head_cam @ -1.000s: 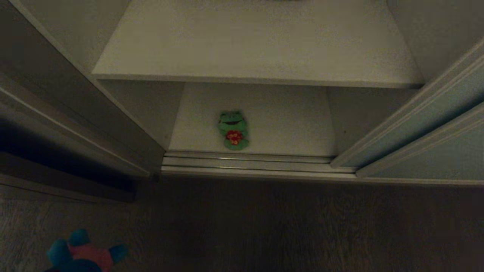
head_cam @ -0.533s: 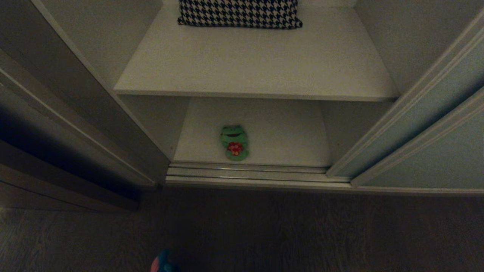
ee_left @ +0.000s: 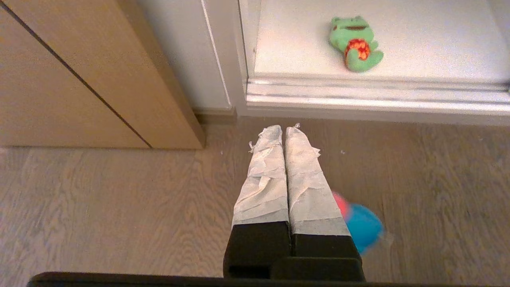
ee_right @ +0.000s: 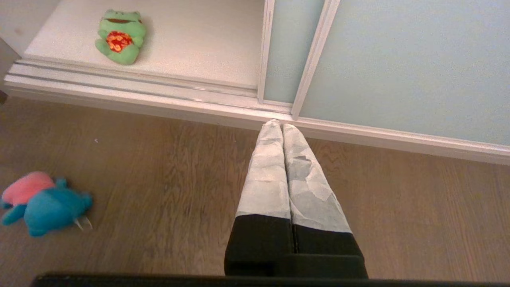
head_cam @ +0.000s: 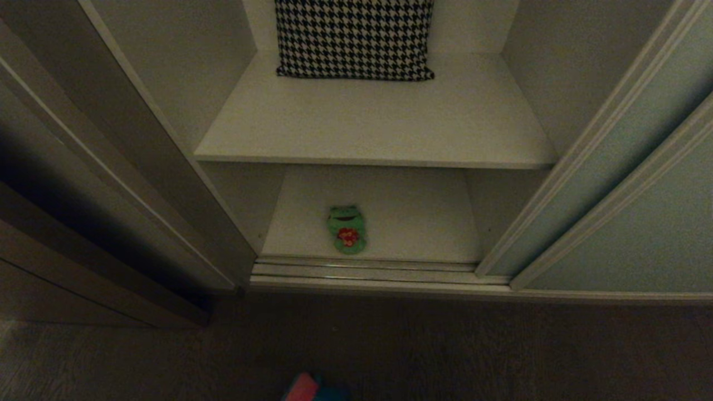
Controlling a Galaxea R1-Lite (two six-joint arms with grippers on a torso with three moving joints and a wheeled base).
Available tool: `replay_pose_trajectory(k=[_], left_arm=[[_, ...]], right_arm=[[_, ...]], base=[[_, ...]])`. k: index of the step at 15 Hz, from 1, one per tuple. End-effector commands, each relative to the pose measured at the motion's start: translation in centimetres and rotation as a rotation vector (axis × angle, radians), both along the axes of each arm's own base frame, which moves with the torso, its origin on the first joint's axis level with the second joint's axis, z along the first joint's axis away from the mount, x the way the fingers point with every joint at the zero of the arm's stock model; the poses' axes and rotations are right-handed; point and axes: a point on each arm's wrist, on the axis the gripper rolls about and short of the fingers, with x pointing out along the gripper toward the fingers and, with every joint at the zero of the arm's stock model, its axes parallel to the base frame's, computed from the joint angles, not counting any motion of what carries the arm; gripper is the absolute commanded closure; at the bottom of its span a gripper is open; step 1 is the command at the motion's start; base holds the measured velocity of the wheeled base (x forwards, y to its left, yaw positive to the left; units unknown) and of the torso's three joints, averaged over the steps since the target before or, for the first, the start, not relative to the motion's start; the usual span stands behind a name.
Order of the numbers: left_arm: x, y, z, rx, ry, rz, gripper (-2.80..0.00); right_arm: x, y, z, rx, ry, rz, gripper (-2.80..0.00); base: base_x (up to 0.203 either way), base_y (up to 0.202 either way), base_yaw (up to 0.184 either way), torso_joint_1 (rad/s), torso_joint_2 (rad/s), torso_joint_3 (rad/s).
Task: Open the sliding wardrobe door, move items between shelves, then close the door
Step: Place the blue doll on the higher shelf
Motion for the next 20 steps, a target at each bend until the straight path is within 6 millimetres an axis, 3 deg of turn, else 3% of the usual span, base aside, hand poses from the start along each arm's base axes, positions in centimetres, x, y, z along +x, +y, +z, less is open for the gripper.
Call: replay_pose_trajectory(k=[1,12,20], left_arm=[[0.03,0.0,0.02,0.0,0.001,0.0,0.0],[0.03,0.0,0.05,-0.016,-0.002,0.002,0.0],[0.03,0.0,0.04,-0.018,-0.001,0.002,0.0]], right_arm=[[-0.01,0.0,0.01,0.0,-0.001,0.001,0.0],[-0.01,0.0,-0.01,0.0,-0.002,0.001,0.0],[-0.01,0.0,-0.01,0.0,-0.002,0.001,0.0]], base=[[0.0,0.0,0.0,0.0,0.0,0.0],[0.0,0.0,0.0,0.002,0.0,0.024],[0.0,0.0,0.0,0.004,0.0,-0.163]])
